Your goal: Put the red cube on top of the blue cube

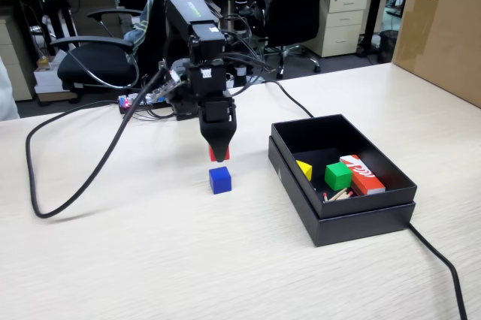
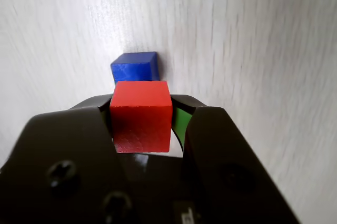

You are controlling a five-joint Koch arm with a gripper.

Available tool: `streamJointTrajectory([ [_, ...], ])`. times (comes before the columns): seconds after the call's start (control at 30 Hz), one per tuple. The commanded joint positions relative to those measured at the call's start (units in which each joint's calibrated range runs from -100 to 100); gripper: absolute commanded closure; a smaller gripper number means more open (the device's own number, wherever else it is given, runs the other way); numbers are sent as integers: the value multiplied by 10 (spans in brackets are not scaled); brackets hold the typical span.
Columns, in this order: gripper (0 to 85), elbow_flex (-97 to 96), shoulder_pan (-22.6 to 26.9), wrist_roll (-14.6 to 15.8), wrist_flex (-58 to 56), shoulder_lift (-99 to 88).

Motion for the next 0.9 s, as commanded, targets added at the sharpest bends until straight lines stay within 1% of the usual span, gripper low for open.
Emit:
streamJointTrajectory([
  [0.0, 846, 22, -1, 1, 27, 0],
  [0.87, 846, 78, -5, 2, 46, 73],
])
